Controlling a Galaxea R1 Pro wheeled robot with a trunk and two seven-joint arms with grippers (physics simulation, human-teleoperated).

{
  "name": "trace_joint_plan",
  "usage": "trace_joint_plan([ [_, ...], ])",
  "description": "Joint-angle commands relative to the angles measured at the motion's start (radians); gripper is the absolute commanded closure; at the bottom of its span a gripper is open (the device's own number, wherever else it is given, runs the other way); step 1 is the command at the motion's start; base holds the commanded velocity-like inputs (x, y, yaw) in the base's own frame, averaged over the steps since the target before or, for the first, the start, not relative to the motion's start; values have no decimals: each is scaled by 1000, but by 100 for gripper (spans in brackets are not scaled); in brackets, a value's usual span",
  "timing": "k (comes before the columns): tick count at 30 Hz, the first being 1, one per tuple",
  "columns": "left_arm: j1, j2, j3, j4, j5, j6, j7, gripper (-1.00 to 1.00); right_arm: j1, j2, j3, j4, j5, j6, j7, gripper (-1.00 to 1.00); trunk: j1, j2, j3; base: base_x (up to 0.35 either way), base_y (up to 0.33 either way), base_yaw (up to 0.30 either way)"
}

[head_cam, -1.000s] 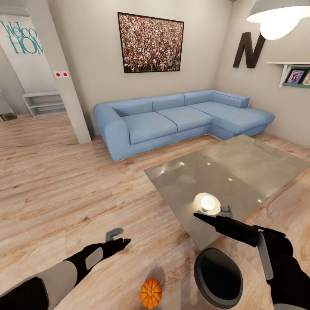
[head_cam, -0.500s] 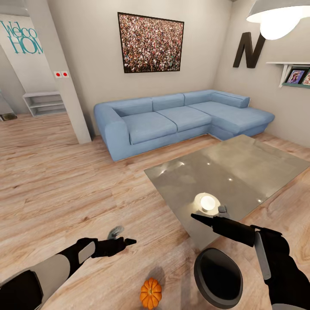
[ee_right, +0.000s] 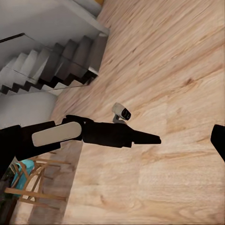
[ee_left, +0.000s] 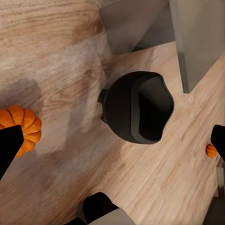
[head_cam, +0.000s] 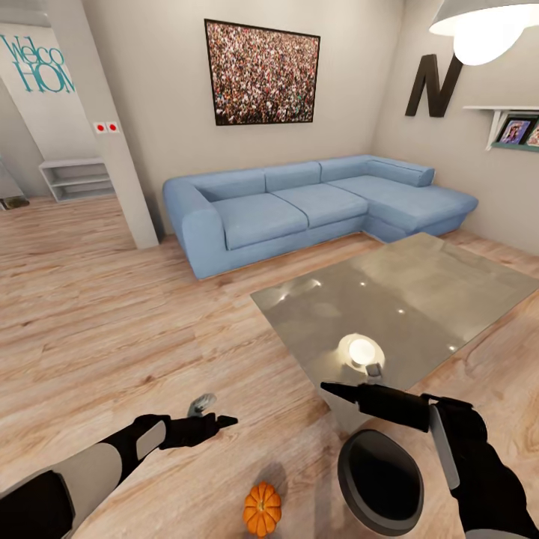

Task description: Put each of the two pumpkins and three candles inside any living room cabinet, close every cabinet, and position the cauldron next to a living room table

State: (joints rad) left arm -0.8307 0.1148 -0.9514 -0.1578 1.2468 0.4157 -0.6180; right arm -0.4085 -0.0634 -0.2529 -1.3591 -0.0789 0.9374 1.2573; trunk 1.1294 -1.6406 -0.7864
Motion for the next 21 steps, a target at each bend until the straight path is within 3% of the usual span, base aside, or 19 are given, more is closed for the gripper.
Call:
trace_joint_plan([
  [1,0,1,1,1,-1,0,2,-100,2,0,17,5,2,0,0,-100,4,-7,-3,0,0,0],
  [6,0,5,2,2,-1,0,8,-100,6,-4,57,9,5,0,3,-100,23,-42,-19,0,0,0],
  [21,1,3,2,3,-1,0,11,-100,8,-4,62,8,2,0,6,-100,81,-147,-66,0,0,0],
])
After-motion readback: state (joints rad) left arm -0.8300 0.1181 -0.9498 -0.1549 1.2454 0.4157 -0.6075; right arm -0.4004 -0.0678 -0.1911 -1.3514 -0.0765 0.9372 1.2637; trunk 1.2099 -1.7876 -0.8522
